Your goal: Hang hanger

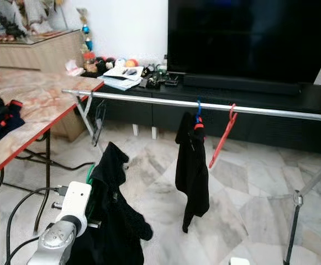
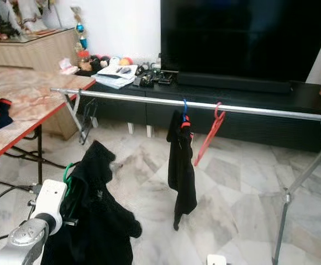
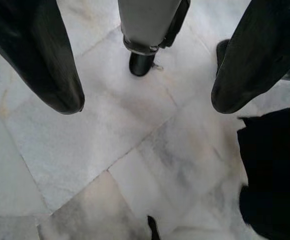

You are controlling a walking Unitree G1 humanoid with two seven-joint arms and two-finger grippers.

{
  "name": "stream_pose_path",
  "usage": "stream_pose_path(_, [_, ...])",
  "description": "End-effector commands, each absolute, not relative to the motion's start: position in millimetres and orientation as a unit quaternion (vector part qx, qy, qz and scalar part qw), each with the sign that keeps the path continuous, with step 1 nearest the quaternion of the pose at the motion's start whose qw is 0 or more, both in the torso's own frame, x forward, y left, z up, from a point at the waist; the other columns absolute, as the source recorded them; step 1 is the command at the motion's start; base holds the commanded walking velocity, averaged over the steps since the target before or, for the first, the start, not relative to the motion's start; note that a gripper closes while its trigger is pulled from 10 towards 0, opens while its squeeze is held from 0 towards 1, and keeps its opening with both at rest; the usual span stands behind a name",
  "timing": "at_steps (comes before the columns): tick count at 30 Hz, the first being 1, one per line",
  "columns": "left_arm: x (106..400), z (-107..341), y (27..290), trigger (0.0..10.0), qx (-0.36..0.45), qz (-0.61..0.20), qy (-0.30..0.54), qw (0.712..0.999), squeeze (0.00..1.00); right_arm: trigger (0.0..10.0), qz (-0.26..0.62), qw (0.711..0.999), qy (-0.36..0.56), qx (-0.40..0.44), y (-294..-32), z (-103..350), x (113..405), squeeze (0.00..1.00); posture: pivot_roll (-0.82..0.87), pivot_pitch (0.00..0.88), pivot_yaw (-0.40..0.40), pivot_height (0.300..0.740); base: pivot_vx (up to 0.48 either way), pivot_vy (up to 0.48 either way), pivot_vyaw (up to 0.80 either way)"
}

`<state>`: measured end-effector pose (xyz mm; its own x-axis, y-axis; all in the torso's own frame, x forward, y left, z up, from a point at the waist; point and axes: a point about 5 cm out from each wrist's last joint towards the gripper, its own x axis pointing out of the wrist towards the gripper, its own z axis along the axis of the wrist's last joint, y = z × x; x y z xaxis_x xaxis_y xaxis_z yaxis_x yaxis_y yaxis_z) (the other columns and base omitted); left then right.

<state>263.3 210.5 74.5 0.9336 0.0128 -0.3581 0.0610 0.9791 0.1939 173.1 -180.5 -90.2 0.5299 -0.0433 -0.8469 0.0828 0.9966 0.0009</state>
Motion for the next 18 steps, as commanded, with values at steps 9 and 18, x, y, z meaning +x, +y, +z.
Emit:
stream_pose_path(9, [269.2,84.6,210.6,10.0,0.104,-0.011,0.162,0.981,0.00,10.0,-0.033,0.877,0.479,0.022,-177.8,-88.5,177.7,0.00,0.17,0.000,0.007,0.740,0.000,0.480,0.00])
stream_pose_path(18, [268.5,84.5,210.3,10.0,0.104,-0.012,0.162,0.981,0.00,10.0,-0.034,0.877,0.479,0.021,-178.7,-88.7,176.9,0.00,0.17,0.000,0.006,0.740,0.000,0.468,0.00])
